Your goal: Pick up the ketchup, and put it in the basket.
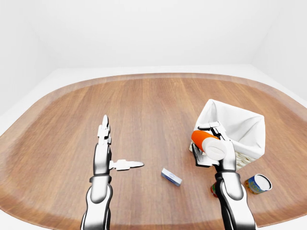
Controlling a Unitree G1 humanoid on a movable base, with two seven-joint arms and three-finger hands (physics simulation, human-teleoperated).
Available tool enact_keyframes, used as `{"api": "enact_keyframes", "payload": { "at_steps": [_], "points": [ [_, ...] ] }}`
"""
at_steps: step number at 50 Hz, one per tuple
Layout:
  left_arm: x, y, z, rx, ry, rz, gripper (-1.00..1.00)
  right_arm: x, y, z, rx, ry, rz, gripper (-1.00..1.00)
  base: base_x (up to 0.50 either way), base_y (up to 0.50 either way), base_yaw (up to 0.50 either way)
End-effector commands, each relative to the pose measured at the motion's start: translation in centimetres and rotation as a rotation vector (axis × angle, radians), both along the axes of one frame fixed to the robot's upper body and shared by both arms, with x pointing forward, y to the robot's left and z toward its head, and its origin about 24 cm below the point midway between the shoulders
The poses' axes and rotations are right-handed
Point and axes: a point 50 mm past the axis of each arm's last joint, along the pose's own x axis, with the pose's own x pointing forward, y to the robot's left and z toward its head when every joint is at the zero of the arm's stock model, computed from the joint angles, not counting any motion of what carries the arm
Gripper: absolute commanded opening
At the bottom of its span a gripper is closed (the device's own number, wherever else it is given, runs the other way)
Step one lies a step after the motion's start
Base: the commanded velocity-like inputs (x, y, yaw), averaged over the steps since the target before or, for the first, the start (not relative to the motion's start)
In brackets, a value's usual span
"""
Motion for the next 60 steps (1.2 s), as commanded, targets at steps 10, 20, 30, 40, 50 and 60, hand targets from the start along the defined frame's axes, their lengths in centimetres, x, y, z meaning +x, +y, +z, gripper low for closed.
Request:
{"api": "enact_keyframes", "payload": {
  "at_steps": [10, 20, 30, 40, 50, 60],
  "points": [
    [0.3, 1.3, -1.9, -0.014, 0.077, 0.045, 1.00, -0.2, 0.0, 2.1, -0.069, -0.057, -0.031, -1.00, 0.00, 0.00, 0.00],
    [0.1, 1.6, -1.4, -0.023, 0.054, 0.049, 1.00, -0.4, -0.1, 5.3, -0.124, -0.196, -0.044, -1.00, 0.00, 0.00, 0.00],
    [0.3, 1.7, -1.4, -0.022, 0.055, 0.051, 1.00, -0.2, -0.5, 6.5, -0.165, -0.249, -0.062, -1.00, 0.00, 0.00, 0.00],
    [0.6, 1.8, -1.8, -0.025, 0.073, 0.053, 1.00, 0.3, -1.0, 7.8, -0.247, -0.301, -0.081, -1.00, 0.00, 0.00, 0.00],
    [0.6, 1.9, -2.0, -0.027, 0.079, 0.049, 1.00, 1.2, -1.4, 9.4, -0.358, -0.350, -0.090, -1.00, 0.00, 0.00, 0.00],
    [0.7, 2.0, -2.1, -0.029, 0.086, 0.052, 1.00, 2.4, -2.2, 11.0, -0.510, -0.374, -0.104, -1.00, 0.00, 0.00, 0.00]
  ]
}}
